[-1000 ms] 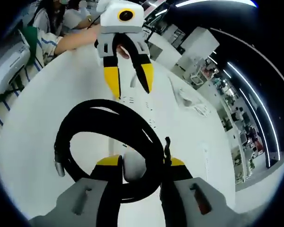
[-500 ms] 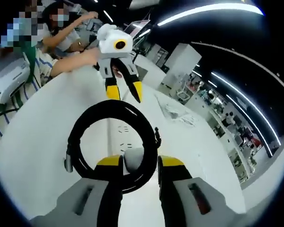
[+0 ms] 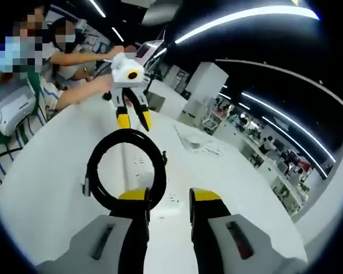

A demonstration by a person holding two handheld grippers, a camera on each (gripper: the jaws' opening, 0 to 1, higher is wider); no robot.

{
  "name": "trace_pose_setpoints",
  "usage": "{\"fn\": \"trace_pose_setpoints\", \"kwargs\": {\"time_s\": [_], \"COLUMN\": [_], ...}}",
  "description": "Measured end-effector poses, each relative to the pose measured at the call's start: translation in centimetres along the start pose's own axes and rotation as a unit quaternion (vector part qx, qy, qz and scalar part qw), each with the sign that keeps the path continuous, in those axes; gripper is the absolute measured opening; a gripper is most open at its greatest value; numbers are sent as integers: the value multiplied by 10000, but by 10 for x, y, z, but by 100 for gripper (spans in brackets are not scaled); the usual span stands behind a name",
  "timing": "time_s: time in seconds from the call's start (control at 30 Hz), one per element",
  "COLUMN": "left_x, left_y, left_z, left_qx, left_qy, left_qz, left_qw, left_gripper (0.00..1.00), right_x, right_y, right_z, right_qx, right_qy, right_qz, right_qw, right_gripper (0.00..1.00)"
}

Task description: Straighten the power strip on the desk, plug the charger into it

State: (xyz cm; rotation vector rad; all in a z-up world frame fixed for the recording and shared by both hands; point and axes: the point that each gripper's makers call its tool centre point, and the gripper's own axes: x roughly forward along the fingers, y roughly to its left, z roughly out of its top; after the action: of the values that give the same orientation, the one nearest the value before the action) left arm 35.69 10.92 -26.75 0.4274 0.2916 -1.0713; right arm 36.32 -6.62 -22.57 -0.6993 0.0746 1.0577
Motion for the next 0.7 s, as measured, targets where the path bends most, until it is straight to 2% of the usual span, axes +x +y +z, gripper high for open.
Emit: {"fn": "trace_pose_setpoints", "kwargs": {"time_s": [0.1,0.2,0.3,0.37,0.4,0.43,0.47,0.6,0.7], "left_x": [-3,-6,-10,-12,-13,-14,-14,-12,-11], "left_y": [-2,-2,-3,-3,-4,-5,-6,-4,-3], "left_z": [-8,-13,-19,-23,-24,-27,-30,-40,-45], "left_qx": [-340,-398,-418,-410,-412,-414,-486,-362,-330], "left_qy": [133,203,307,374,394,447,498,737,870], "left_qz": [-121,-155,-222,-232,-243,-292,-326,-292,-280], "left_qw": [9993,9989,9984,9982,9981,9977,9970,9962,9953], "left_gripper": [26,24,24,24,24,24,24,24,24], "right_x": [-2,0,-4,-11,-14,-14,-13,3,15], "right_y": [0,5,5,-1,-5,-3,4,19,28], "right_z": [-15,-19,-21,-24,-25,-26,-34,-58,-59], "right_qx": [152,467,396,313,403,618,803,719,751], "right_qy": [188,126,167,189,117,48,126,697,715], "right_qz": [5,173,149,18,-24,45,260,553,731], "right_qw": [9997,9987,9990,9993,9991,9981,9963,9934,9919], "right_gripper": [26,25,27,25,23,22,22,23,23]}}
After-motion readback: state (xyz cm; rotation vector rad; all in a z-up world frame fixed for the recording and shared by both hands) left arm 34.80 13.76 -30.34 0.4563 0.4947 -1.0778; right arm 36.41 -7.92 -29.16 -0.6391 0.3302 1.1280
